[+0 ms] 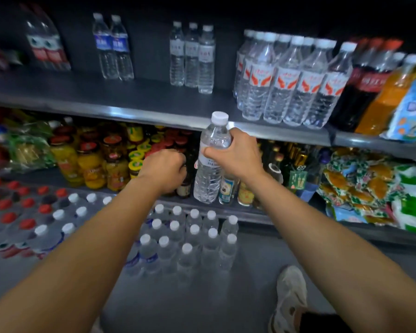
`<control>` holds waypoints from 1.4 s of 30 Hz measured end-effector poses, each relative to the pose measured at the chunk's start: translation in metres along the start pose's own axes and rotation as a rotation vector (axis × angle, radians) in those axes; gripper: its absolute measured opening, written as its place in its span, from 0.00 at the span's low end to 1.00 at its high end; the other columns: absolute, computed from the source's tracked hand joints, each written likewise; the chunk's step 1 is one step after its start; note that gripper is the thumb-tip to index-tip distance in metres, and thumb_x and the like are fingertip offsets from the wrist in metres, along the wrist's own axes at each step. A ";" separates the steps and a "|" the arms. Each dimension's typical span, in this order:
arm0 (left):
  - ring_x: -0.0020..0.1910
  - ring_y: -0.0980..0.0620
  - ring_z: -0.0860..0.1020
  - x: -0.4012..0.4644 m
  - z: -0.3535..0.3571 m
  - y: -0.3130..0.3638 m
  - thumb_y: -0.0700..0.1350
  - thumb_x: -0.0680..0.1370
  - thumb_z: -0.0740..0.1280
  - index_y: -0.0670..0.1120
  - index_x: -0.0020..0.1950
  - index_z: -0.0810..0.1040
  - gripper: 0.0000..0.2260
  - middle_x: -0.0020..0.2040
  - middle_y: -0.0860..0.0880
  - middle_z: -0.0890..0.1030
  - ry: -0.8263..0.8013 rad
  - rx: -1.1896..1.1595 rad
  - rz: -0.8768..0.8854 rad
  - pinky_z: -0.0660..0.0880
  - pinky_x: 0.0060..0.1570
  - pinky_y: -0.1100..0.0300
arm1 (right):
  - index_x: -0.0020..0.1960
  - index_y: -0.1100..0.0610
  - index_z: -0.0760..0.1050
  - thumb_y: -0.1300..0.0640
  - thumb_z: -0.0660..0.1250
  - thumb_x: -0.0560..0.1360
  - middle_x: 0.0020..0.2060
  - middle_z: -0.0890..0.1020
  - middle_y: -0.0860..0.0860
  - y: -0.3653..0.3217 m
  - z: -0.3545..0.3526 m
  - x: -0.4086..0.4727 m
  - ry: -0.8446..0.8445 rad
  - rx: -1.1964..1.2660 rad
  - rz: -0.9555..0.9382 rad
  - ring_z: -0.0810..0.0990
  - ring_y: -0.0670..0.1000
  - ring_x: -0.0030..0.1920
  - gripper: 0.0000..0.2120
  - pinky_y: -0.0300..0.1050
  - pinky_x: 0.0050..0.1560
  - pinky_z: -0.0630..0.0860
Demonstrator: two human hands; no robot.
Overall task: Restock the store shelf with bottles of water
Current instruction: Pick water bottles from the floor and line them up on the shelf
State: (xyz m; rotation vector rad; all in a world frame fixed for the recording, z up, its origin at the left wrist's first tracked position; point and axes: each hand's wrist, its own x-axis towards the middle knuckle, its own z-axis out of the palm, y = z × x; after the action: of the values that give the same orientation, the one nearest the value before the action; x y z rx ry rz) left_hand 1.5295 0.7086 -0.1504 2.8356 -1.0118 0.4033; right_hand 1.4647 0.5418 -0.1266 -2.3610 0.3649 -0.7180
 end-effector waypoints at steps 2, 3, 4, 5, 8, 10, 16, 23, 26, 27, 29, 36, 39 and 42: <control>0.55 0.42 0.77 0.022 -0.015 -0.008 0.50 0.78 0.60 0.47 0.55 0.79 0.12 0.56 0.44 0.79 0.042 0.005 -0.010 0.71 0.44 0.55 | 0.43 0.51 0.76 0.37 0.72 0.59 0.38 0.81 0.46 -0.014 -0.008 0.028 0.015 0.002 -0.034 0.80 0.48 0.40 0.21 0.45 0.37 0.76; 0.55 0.41 0.77 0.033 -0.022 -0.013 0.50 0.78 0.60 0.47 0.53 0.78 0.11 0.55 0.44 0.79 0.059 0.013 -0.013 0.70 0.43 0.55 | 0.42 0.51 0.76 0.36 0.72 0.59 0.37 0.81 0.46 -0.020 -0.011 0.042 0.027 0.001 -0.053 0.80 0.48 0.39 0.21 0.45 0.36 0.76; 0.54 0.41 0.77 0.044 -0.027 -0.018 0.49 0.78 0.60 0.46 0.52 0.78 0.10 0.54 0.43 0.79 0.073 0.022 -0.015 0.68 0.42 0.56 | 0.42 0.52 0.76 0.35 0.71 0.59 0.37 0.81 0.46 -0.026 -0.013 0.055 0.042 0.000 -0.076 0.80 0.49 0.39 0.22 0.46 0.36 0.76; 0.54 0.40 0.76 0.056 -0.033 -0.025 0.48 0.77 0.60 0.46 0.51 0.78 0.10 0.53 0.43 0.78 0.090 0.024 -0.013 0.69 0.42 0.56 | 0.41 0.52 0.76 0.34 0.70 0.58 0.36 0.81 0.47 -0.031 -0.014 0.068 0.058 0.000 -0.092 0.80 0.49 0.39 0.24 0.47 0.36 0.77; 0.55 0.40 0.76 0.091 -0.047 -0.044 0.48 0.77 0.60 0.45 0.52 0.78 0.11 0.54 0.44 0.78 0.138 0.039 -0.011 0.74 0.46 0.52 | 0.40 0.54 0.75 0.33 0.69 0.57 0.35 0.80 0.48 -0.049 -0.020 0.106 0.081 0.021 -0.124 0.79 0.49 0.37 0.25 0.50 0.36 0.77; 0.55 0.40 0.76 0.111 -0.058 -0.055 0.49 0.78 0.60 0.46 0.54 0.78 0.11 0.56 0.45 0.78 0.147 0.058 -0.032 0.72 0.44 0.53 | 0.39 0.54 0.74 0.36 0.71 0.60 0.35 0.79 0.48 -0.061 -0.024 0.129 0.079 0.025 -0.138 0.78 0.48 0.36 0.22 0.47 0.33 0.74; 0.55 0.42 0.76 0.161 -0.086 -0.084 0.49 0.79 0.59 0.47 0.57 0.78 0.12 0.56 0.46 0.78 0.187 0.077 -0.039 0.71 0.45 0.54 | 0.33 0.50 0.73 0.43 0.75 0.62 0.31 0.78 0.43 -0.093 -0.026 0.191 0.117 0.079 -0.158 0.76 0.42 0.34 0.14 0.39 0.31 0.68; 0.53 0.41 0.76 0.212 -0.078 -0.108 0.48 0.78 0.60 0.46 0.51 0.78 0.10 0.54 0.45 0.78 0.189 0.081 -0.034 0.68 0.42 0.56 | 0.36 0.52 0.76 0.44 0.75 0.61 0.35 0.81 0.45 -0.102 0.002 0.259 0.106 0.080 -0.133 0.80 0.46 0.39 0.14 0.42 0.38 0.75; 0.53 0.40 0.76 0.235 -0.066 -0.119 0.48 0.78 0.60 0.46 0.50 0.77 0.09 0.54 0.44 0.79 0.186 0.071 -0.006 0.67 0.41 0.56 | 0.37 0.51 0.75 0.46 0.75 0.62 0.36 0.80 0.44 -0.100 0.018 0.289 0.083 0.056 -0.139 0.78 0.45 0.38 0.13 0.41 0.37 0.75; 0.53 0.40 0.76 0.243 -0.061 -0.123 0.48 0.78 0.60 0.46 0.50 0.77 0.09 0.54 0.44 0.79 0.185 0.069 0.002 0.67 0.42 0.56 | 0.41 0.52 0.76 0.46 0.75 0.61 0.38 0.81 0.46 -0.099 0.025 0.300 0.083 0.051 -0.133 0.79 0.46 0.40 0.14 0.42 0.39 0.77; 0.53 0.40 0.76 0.260 -0.054 -0.131 0.49 0.78 0.60 0.47 0.49 0.76 0.08 0.54 0.44 0.79 0.176 0.072 0.007 0.67 0.42 0.55 | 0.46 0.53 0.78 0.45 0.75 0.60 0.42 0.82 0.47 -0.096 0.039 0.322 0.081 0.043 -0.115 0.81 0.48 0.43 0.19 0.45 0.43 0.79; 0.52 0.42 0.76 0.310 -0.018 -0.159 0.49 0.79 0.60 0.46 0.50 0.76 0.09 0.55 0.45 0.78 0.146 0.050 0.031 0.66 0.42 0.55 | 0.46 0.55 0.80 0.51 0.76 0.63 0.43 0.83 0.49 -0.083 0.080 0.381 0.041 0.005 -0.094 0.81 0.48 0.43 0.14 0.47 0.47 0.81; 0.54 0.42 0.76 0.327 -0.004 -0.172 0.50 0.78 0.60 0.47 0.53 0.76 0.10 0.56 0.45 0.77 0.134 0.040 0.038 0.67 0.43 0.55 | 0.42 0.56 0.79 0.52 0.76 0.64 0.42 0.83 0.50 -0.081 0.097 0.399 0.038 -0.049 -0.092 0.81 0.49 0.45 0.11 0.49 0.51 0.80; 0.57 0.42 0.76 0.339 0.006 -0.184 0.51 0.79 0.60 0.48 0.58 0.77 0.12 0.58 0.46 0.77 0.122 0.042 0.038 0.71 0.48 0.53 | 0.38 0.54 0.75 0.56 0.76 0.65 0.39 0.81 0.48 -0.077 0.109 0.413 0.040 -0.060 -0.086 0.82 0.49 0.43 0.09 0.47 0.47 0.81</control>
State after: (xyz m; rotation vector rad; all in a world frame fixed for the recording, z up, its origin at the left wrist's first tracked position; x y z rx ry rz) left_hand 1.8991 0.6442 -0.0621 2.7916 -1.0464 0.6000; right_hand 1.8697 0.4799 0.0182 -2.4336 0.3078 -0.8060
